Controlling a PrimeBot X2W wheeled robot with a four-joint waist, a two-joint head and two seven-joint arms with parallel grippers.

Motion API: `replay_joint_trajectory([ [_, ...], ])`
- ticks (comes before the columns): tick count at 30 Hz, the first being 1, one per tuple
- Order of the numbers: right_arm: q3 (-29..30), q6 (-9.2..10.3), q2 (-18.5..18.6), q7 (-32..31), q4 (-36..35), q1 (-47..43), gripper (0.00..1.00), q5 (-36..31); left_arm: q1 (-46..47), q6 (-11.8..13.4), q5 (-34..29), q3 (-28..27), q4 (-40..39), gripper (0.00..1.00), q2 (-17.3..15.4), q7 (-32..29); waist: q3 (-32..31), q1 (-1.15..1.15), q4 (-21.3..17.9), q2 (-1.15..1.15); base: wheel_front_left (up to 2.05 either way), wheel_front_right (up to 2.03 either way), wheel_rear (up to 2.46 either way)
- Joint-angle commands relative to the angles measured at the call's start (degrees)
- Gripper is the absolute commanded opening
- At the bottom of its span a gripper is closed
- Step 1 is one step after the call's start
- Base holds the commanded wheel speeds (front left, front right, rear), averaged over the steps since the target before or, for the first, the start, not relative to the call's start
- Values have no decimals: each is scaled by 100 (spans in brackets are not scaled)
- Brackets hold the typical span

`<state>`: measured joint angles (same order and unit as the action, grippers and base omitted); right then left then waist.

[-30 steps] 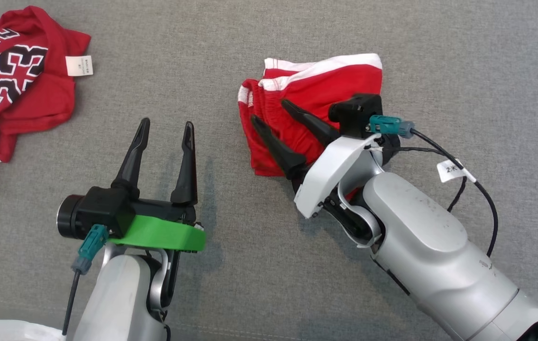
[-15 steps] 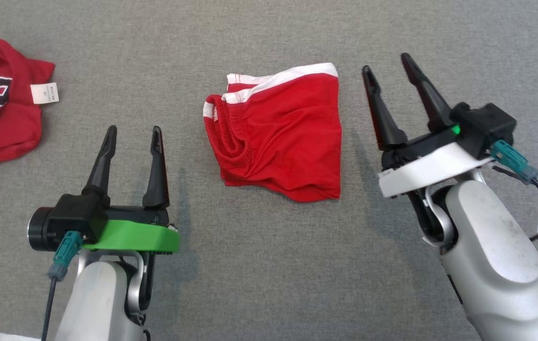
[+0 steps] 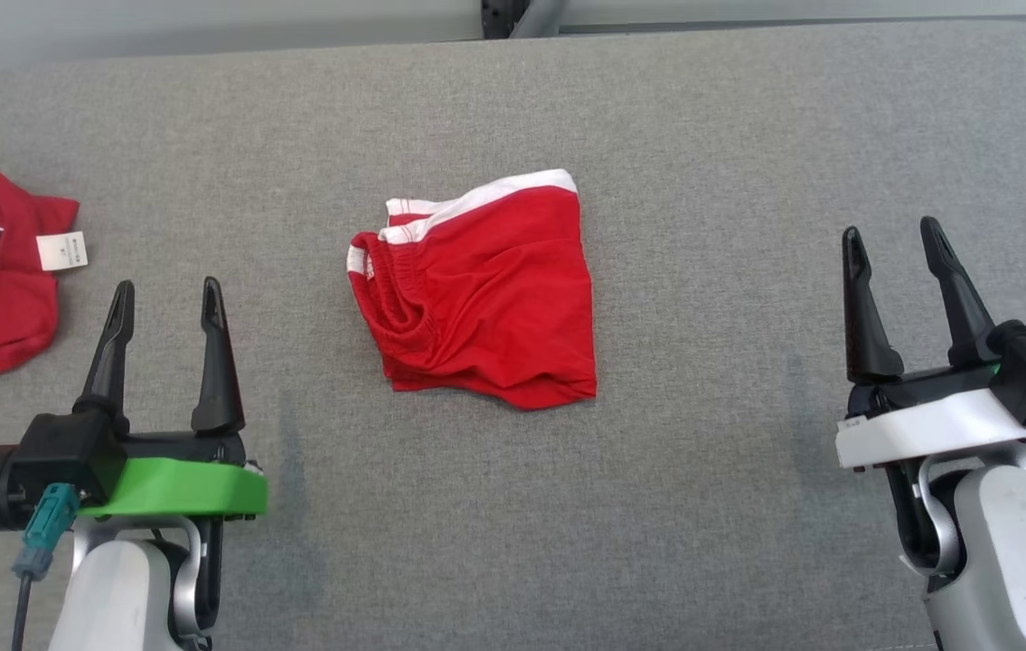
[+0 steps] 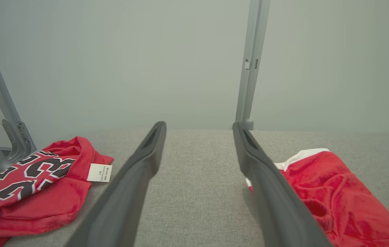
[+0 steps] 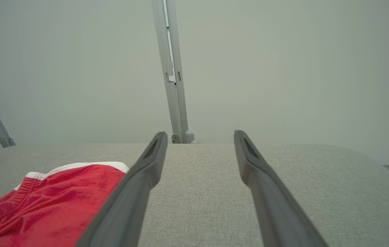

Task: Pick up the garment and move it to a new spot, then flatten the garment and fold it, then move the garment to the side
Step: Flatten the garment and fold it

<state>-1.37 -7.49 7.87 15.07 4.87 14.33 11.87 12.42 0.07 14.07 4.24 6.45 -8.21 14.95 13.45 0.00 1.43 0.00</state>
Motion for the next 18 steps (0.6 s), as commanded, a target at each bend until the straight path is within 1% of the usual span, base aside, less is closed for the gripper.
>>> replay_joint_trajectory([
  [1, -3, 0, 4, 27, -33, -104, 100, -48, -104, -16, 29, -24, -12, 100, -54, 14, -184, 0, -94, 0, 0, 0, 0],
  [8, -31, 0, 30, -50, -154, -588, 100, -103, -462, -82, 50, -6, -80, 100, -186, -19, -561, 0, -132, 0, 0, 0, 0],
  [18, 59, 0, -84, -232, -419, -1152, 100, 3, -949, -27, 101, 122, -214, 100, -165, -221, -986, 0, -188, 0, 0, 0, 0],
])
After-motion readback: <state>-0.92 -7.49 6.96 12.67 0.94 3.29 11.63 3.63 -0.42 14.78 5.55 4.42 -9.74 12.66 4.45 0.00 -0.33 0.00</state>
